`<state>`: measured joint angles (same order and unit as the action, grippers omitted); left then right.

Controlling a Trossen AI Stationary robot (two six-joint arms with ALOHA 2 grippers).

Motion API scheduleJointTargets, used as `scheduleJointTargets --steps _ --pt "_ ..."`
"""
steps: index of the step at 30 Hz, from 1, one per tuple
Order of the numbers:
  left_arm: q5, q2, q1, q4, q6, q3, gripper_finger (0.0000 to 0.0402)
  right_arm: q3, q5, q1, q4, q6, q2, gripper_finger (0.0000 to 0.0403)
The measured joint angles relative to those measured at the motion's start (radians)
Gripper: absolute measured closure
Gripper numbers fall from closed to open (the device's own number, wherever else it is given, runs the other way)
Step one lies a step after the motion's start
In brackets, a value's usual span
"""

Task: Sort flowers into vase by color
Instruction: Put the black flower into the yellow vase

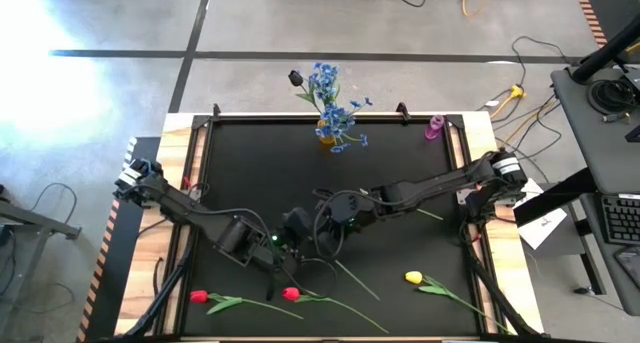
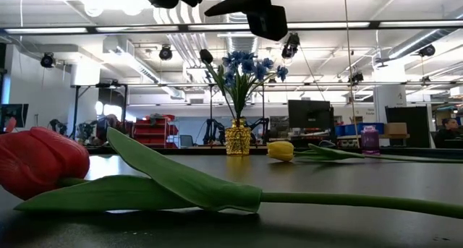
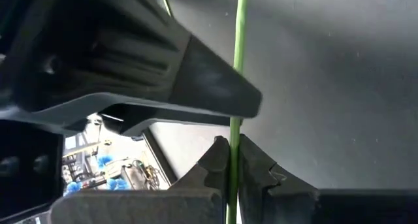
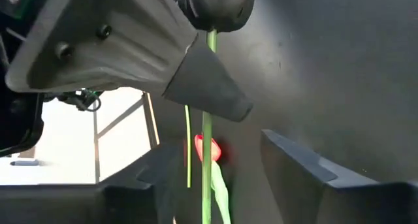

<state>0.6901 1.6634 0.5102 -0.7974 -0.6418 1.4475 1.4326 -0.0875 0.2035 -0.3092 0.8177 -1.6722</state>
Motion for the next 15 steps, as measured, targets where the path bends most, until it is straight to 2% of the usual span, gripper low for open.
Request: scheduleJointTargets --steps 10,15 --pt "-0.002 -0.001 0.000 -0.032 0.043 -0.002 0.0401 0.000 -0.023 0.001 -0.006 0.001 -0.005 0.0376" --pt "-0.007 -0.002 0.000 -0.033 0.059 -0.003 0.0401 0.000 -0.028 0.001 -0.004 0.015 -0.012 0.0389"
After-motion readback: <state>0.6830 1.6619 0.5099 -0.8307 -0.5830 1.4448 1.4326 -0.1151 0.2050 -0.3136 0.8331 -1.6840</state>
